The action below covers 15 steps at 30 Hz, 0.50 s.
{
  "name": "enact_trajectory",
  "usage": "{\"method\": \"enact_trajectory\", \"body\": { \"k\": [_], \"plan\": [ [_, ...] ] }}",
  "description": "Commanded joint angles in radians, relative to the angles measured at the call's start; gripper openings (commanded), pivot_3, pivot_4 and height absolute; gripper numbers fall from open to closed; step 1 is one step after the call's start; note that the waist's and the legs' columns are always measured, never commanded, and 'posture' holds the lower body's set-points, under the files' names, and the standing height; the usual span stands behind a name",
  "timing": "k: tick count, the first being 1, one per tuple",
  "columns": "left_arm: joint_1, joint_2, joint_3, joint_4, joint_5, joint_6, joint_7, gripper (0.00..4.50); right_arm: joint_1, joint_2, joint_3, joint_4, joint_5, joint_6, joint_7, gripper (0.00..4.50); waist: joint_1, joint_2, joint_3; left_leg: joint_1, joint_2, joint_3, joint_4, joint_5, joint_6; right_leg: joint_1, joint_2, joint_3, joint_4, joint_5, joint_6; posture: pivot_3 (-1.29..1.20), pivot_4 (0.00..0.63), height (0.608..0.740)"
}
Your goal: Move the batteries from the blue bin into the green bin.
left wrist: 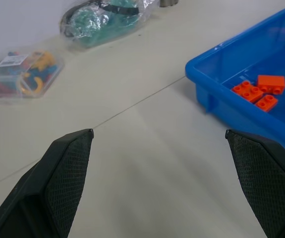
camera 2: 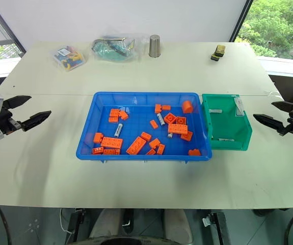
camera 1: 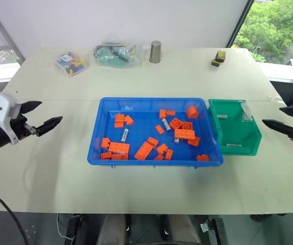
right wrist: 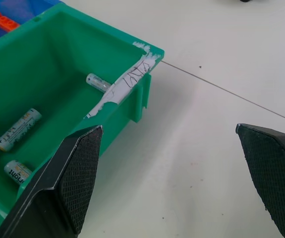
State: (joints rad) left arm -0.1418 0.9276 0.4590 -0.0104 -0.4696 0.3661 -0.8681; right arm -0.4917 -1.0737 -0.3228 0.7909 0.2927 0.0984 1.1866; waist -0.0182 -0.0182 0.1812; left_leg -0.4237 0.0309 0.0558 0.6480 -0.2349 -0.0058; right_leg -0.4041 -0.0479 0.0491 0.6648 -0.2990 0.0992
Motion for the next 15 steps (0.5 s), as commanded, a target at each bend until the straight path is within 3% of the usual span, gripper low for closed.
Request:
{"method": "enact_trajectory", "body": {
  "k": [1,15],
  "plan": [
    [-0.009,0.008,0.033,-0.004,0.017,-0.030,0.016,4.50,-0.012,-0.007,-0.017,0.009,-0.001,-0.025,-0.017,4.43,-0.001,0.000,0.000,0.000,0.000,0.000,0.000,0.000,0.000,0.000,0.000,0.000,0.000,0.000,0.000,0.00,0.150,0.739],
    [-0.006,0.005,0.028,-0.029,-0.017,0.016,-0.011,4.50,-0.038,-0.018,-0.019,0.043,-0.003,-0.026,-0.041,4.43,-0.002,0.000,0.000,0.000,0.000,0.000,0.000,0.000,0.000,0.000,0.000,0.000,0.000,0.000,0.000,0.00,0.150,0.739]
  ]
}}
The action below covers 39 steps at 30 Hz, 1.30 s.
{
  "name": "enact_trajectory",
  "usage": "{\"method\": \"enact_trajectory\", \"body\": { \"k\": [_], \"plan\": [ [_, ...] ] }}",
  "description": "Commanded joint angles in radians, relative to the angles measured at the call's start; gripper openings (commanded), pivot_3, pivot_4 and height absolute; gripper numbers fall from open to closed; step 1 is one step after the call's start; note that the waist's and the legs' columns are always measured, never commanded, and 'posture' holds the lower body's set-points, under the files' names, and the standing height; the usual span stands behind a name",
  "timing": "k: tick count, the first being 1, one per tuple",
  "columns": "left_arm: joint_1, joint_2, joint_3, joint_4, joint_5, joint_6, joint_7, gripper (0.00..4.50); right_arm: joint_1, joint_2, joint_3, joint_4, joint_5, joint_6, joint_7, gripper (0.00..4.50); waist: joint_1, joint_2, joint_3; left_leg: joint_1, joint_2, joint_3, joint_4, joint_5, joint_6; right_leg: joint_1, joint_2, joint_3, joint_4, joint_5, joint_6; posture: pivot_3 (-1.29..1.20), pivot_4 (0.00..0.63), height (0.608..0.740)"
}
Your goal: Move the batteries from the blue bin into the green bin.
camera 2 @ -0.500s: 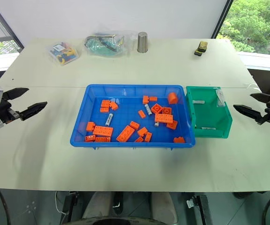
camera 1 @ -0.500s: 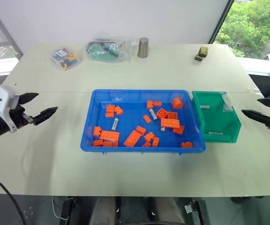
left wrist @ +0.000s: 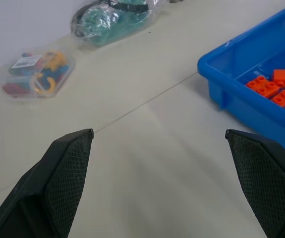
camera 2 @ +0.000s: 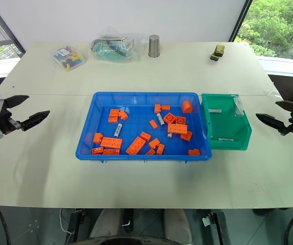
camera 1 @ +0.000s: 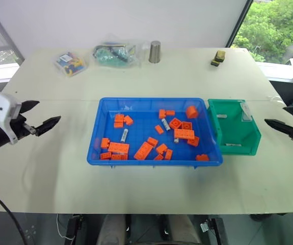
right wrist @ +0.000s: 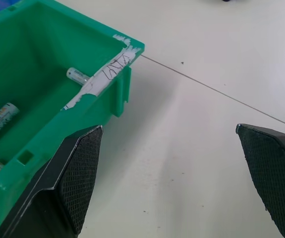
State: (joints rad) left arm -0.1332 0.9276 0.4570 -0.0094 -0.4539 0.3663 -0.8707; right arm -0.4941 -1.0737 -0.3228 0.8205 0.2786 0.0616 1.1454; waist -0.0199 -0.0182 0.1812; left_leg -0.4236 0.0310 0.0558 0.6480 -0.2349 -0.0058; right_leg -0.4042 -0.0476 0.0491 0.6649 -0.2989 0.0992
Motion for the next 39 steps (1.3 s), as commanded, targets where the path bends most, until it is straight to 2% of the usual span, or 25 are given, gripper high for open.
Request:
{"method": "enact_trajectory", "body": {
  "k": [1,5,8,11,16,19,24,29,35,39],
  "plan": [
    [-0.021,0.003,0.032,-0.034,-0.047,0.027,-0.009,4.50,-0.044,-0.019,-0.018,0.021,0.011,0.012,0.001,4.43,0.000,0.000,0.000,0.000,0.000,0.000,0.000,0.000,0.000,0.000,0.000,0.000,0.000,0.000,0.000,0.00,0.150,0.739],
    [-0.052,-0.005,0.041,-0.084,-0.127,0.098,-0.015,4.50,-0.089,-0.014,0.007,0.048,-0.020,-0.006,-0.025,4.43,0.000,0.000,0.000,0.000,0.000,0.000,0.000,0.000,0.000,0.000,0.000,0.000,0.000,0.000,0.000,0.00,0.150,0.739],
    [-0.044,0.000,0.025,-0.143,-0.153,0.119,-0.034,4.50,-0.113,-0.002,0.026,0.003,-0.010,0.039,0.008,4.43,-0.001,0.000,0.000,0.000,0.000,0.000,0.000,0.000,0.000,0.000,0.000,0.000,0.000,0.000,0.000,0.00,0.150,0.739],
    [-0.025,0.011,0.011,-0.204,-0.180,0.144,-0.068,4.50,-0.126,0.009,0.050,-0.103,0.015,0.106,0.056,4.43,-0.002,0.000,0.000,0.000,0.000,0.000,0.000,0.000,0.000,0.000,0.000,0.000,0.000,0.000,0.000,0.00,0.150,0.739],
    [0.006,0.039,-0.022,-0.308,-0.225,0.177,-0.158,4.50,-0.176,0.058,0.116,-0.421,0.103,0.319,0.112,4.43,-0.016,0.001,0.001,0.000,0.000,-0.001,0.000,0.000,0.000,-0.001,0.000,0.000,0.001,0.000,0.000,0.00,0.150,0.739],
    [-0.017,0.048,-0.081,-0.361,-0.235,0.183,-0.189,4.50,-0.292,0.181,0.234,-0.636,0.171,0.468,0.108,4.43,-0.026,0.001,0.001,0.000,0.001,-0.001,0.000,0.000,0.000,-0.001,0.001,0.000,0.001,0.000,0.000,0.00,0.150,0.739],
    [-0.064,0.043,-0.132,-0.380,-0.245,0.210,-0.187,4.50,-0.377,0.399,0.389,-0.779,0.173,0.611,0.010,4.43,-0.019,0.001,0.001,-0.002,0.001,-0.004,0.000,0.000,0.000,-0.002,0.001,-0.001,0.001,0.000,0.000,0.00,0.150,0.739],
    [-0.035,0.055,-0.123,-0.382,-0.240,0.217,-0.211,4.50,-0.372,0.598,0.558,-0.762,0.082,0.590,-0.077,4.43,-0.016,0.000,0.001,-0.004,-0.001,-0.003,0.001,0.000,0.000,-0.003,0.000,-0.001,0.001,0.000,0.000,0.00,0.150,0.739],
    [0.015,0.051,-0.097,-0.403,-0.235,0.221,-0.191,4.50,-0.392,0.732,0.670,-0.625,-0.028,0.554,-0.154,4.43,-0.018,-0.001,0.000,-0.004,-0.001,-0.003,0.001,0.000,0.000,-0.003,0.000,-0.002,0.002,0.000,0.000,0.00,0.150,0.739],
    [0.047,0.049,-0.081,-0.430,-0.241,0.224,-0.171,4.50,-0.412,0.797,0.700,-0.529,-0.078,0.515,-0.169,4.43,-0.024,-0.001,0.000,-0.004,0.000,-0.003,0.000,0.000,0.000,-0.004,0.000,-0.002,0.002,0.000,0.000,0.00,0.150,0.739]
  ]
}}
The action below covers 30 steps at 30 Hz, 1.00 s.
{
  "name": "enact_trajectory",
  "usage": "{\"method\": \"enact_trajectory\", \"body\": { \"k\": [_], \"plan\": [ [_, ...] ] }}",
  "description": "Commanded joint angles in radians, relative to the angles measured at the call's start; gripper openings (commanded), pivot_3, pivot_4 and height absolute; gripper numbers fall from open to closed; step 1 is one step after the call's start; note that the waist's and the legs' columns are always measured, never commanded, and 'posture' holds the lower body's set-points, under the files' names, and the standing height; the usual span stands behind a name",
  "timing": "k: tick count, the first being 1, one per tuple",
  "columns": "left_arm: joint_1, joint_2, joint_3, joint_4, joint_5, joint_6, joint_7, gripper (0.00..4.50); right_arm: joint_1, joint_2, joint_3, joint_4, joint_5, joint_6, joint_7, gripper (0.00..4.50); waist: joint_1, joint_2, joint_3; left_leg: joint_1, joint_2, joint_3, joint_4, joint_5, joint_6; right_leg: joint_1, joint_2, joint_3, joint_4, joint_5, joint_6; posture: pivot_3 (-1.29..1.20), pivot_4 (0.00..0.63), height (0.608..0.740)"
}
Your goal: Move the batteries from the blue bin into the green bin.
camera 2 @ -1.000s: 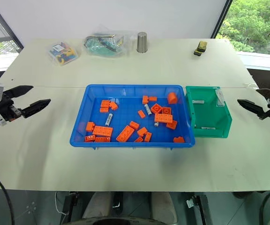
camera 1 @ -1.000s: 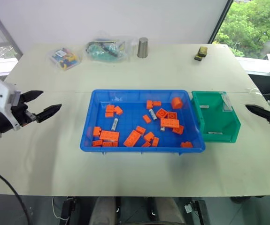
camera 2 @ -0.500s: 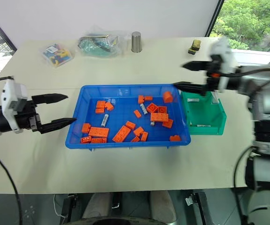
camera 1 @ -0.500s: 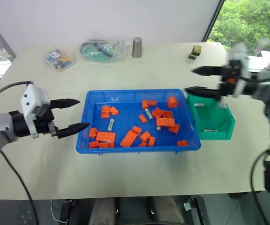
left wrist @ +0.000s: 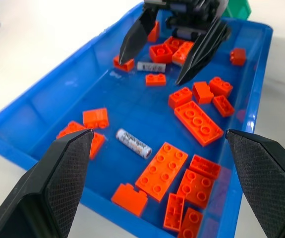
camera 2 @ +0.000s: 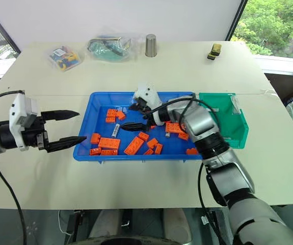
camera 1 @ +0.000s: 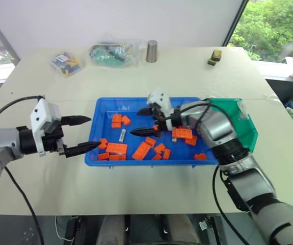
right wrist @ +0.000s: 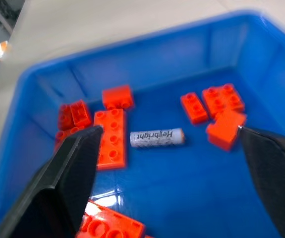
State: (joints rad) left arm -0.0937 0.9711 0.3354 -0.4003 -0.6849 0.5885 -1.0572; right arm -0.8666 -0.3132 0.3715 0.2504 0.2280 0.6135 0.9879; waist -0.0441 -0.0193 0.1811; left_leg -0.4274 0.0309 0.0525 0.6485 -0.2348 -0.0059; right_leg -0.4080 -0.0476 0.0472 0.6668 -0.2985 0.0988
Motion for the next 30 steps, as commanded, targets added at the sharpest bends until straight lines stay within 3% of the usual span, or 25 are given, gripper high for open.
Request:
{"method": "enact_trajectory", "body": {
  "k": [1,12,18,30],
  "plan": [
    [0.013,0.005,0.044,-0.044,-0.009,0.003,0.021,4.50,-0.045,0.052,0.012,0.068,-0.039,-0.040,-0.017,4.43,0.000,0.000,0.000,0.000,0.000,0.000,0.000,0.000,0.000,0.000,0.000,0.000,0.000,0.000,0.000,0.00,0.150,0.739],
    [0.021,0.010,0.064,-0.047,-0.018,0.018,0.031,4.50,0.014,0.147,0.065,0.099,-0.131,-0.073,-0.075,4.43,0.000,0.000,0.000,0.000,0.000,0.000,0.000,0.000,0.000,0.000,-0.001,0.000,0.000,0.000,0.000,0.00,0.150,0.739],
    [0.014,0.011,0.047,-0.051,-0.017,0.018,0.019,4.50,0.000,0.198,0.027,0.201,-0.151,-0.105,-0.140,4.43,-0.002,0.000,0.000,0.000,0.000,0.000,-0.001,0.000,-0.001,0.000,-0.001,0.000,0.000,0.000,-0.001,0.00,0.150,0.739],
    [-0.002,0.013,0.044,-0.045,-0.008,0.013,0.019,4.50,0.010,0.209,0.027,0.271,-0.191,-0.169,-0.134,4.43,-0.002,0.000,0.000,0.001,0.000,-0.001,-0.001,0.000,-0.001,0.000,-0.003,-0.001,0.000,0.000,-0.001,0.00,0.150,0.739]
  ]
}}
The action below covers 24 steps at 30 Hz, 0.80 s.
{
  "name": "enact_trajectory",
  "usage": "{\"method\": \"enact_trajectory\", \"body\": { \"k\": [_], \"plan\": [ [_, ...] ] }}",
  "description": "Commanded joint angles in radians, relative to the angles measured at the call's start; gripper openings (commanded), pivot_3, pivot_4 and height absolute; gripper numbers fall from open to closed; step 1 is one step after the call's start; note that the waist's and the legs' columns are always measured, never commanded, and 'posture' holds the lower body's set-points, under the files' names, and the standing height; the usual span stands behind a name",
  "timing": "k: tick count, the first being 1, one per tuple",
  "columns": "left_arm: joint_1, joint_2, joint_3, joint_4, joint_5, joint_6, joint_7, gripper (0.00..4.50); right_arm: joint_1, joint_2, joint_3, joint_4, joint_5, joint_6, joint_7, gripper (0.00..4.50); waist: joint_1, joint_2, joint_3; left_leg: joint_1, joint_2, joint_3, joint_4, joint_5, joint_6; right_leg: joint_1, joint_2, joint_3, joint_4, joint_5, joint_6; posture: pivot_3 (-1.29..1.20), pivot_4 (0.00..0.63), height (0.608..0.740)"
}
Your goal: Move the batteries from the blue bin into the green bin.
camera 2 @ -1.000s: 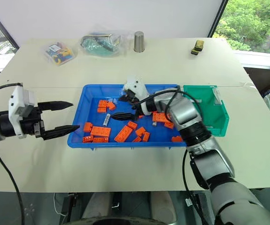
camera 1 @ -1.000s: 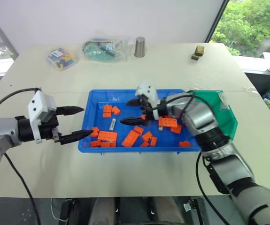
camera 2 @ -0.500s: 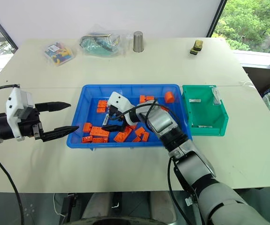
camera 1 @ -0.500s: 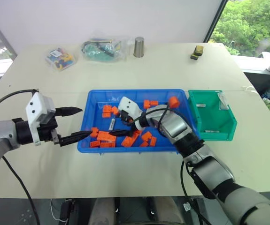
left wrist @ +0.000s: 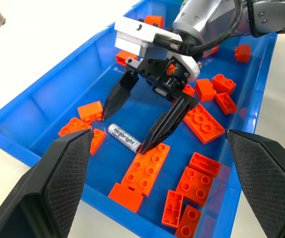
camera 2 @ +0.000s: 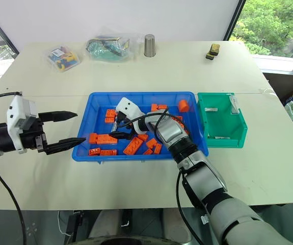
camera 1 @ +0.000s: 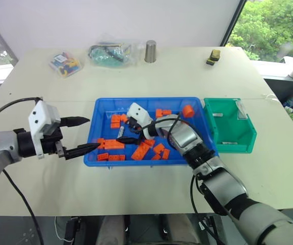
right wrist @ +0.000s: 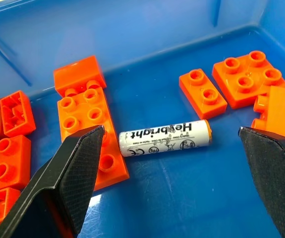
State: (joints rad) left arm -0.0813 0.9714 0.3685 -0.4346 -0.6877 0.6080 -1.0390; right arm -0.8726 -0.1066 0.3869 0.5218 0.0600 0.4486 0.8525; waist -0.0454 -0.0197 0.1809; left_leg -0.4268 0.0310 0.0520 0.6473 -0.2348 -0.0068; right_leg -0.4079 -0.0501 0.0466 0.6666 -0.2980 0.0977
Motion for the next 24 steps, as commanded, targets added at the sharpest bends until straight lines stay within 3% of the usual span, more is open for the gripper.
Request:
{"method": "enact_trajectory", "body": {
  "k": [1,3,6,21,24],
  "plan": [
    [-0.015,0.012,0.009,-0.010,-0.002,-0.008,0.001,4.50,0.019,0.003,0.009,-0.004,-0.021,-0.003,0.004,4.20,0.000,0.000,0.000,0.000,0.000,0.000,0.000,0.000,0.000,0.000,0.000,0.000,0.000,0.000,0.000,0.00,0.150,0.739],
    [-0.016,0.010,0.006,-0.008,0.002,-0.011,0.000,4.50,0.025,0.002,0.007,-0.014,-0.019,-0.001,0.010,3.55,-0.001,0.000,0.000,0.000,0.000,0.000,0.000,0.000,0.000,0.000,0.000,0.000,0.000,0.000,0.000,0.00,0.150,0.739],
    [-0.017,0.007,0.000,-0.006,0.008,-0.017,0.000,4.50,0.029,0.000,0.002,-0.027,-0.019,0.004,0.013,2.17,0.000,0.000,0.000,0.000,0.000,0.000,0.000,0.000,0.000,0.000,0.000,0.000,0.000,0.000,0.000,0.00,0.150,0.739],
    [-0.033,-0.001,-0.022,0.011,0.024,-0.038,-0.005,4.50,0.054,-0.018,0.011,-0.087,-0.041,0.036,0.016,2.17,-0.001,0.000,0.000,0.000,0.000,0.000,-0.001,0.000,0.000,0.000,-0.002,0.000,-0.001,0.000,-0.001,0.00,0.150,0.739],
    [-0.028,0.001,-0.021,0.008,0.023,-0.038,-0.008,4.50,0.044,-0.015,-0.002,-0.120,-0.052,0.135,-0.037,2.17,-0.001,0.000,0.000,0.000,0.000,0.000,-0.001,0.000,0.000,0.000,-0.002,0.000,-0.001,0.000,-0.001,0.00,0.150,0.739]
  ]
}}
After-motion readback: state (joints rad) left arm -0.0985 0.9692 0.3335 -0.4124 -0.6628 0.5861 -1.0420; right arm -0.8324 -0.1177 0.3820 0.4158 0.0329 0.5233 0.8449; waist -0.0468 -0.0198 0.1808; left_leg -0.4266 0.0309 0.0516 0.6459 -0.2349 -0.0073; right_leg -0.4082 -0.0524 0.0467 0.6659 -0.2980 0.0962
